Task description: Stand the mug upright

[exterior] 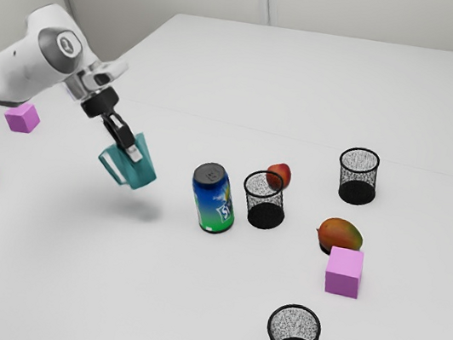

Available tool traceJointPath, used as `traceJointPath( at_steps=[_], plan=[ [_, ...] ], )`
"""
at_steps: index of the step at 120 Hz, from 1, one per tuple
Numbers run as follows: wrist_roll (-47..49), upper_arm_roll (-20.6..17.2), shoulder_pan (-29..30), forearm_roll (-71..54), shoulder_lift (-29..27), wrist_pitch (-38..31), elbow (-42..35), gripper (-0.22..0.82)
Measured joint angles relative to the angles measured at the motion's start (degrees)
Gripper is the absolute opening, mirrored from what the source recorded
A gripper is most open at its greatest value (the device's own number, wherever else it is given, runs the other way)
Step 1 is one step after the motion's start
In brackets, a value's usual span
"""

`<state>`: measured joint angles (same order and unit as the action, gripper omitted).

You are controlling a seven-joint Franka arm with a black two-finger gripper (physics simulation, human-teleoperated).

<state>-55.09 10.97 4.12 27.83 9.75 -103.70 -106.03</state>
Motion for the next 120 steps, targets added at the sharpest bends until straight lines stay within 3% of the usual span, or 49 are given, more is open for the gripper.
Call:
traceJointPath(
  at_steps=[16, 40, 79, 120],
  plan=[
    [2.9, -2.5, -3.4, -12.9, -0.6, -6.4, -0.9, -0.18],
    [7.3, -3.0, -7.1, -23.9, -0.9, -17.0, -7.3, -0.18],
    [13.6, -3.3, -10.2, -27.3, -0.9, -30.6, -13.2, -0.18],
    [18.4, -3.3, -10.6, -27.2, -2.4, -37.4, -19.3, -0.18]
  ],
)
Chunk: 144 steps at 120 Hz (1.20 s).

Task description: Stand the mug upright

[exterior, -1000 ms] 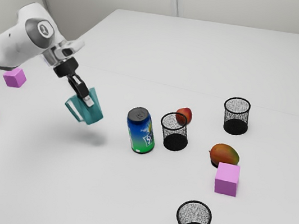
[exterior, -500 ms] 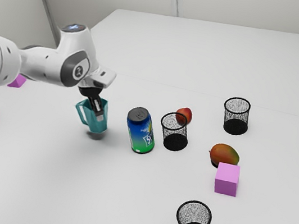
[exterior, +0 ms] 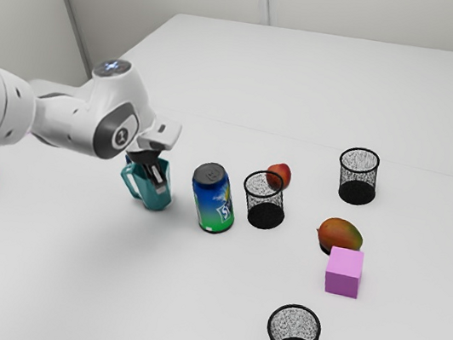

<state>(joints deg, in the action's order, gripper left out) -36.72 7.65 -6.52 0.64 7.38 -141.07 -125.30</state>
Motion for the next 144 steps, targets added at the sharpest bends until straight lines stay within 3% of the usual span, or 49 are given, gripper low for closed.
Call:
traceJointPath(
  at_steps=[28, 86, 115, 131, 144],
  plan=[
    [2.2, 0.0, 0.0, -0.4, -0.4, -2.1, -1.1, -0.17],
    [4.4, -0.1, -0.3, -0.2, -1.2, -2.3, -1.3, 0.36],
    [5.1, -0.2, -1.7, -0.2, -5.5, -0.8, -0.7, 0.52],
    [5.7, -0.7, -1.9, -0.1, -6.3, 3.5, 5.2, 0.56],
    [6.4, -0.8, -2.2, 0.5, -3.3, 11.9, 16.5, 0.58]
  ],
)
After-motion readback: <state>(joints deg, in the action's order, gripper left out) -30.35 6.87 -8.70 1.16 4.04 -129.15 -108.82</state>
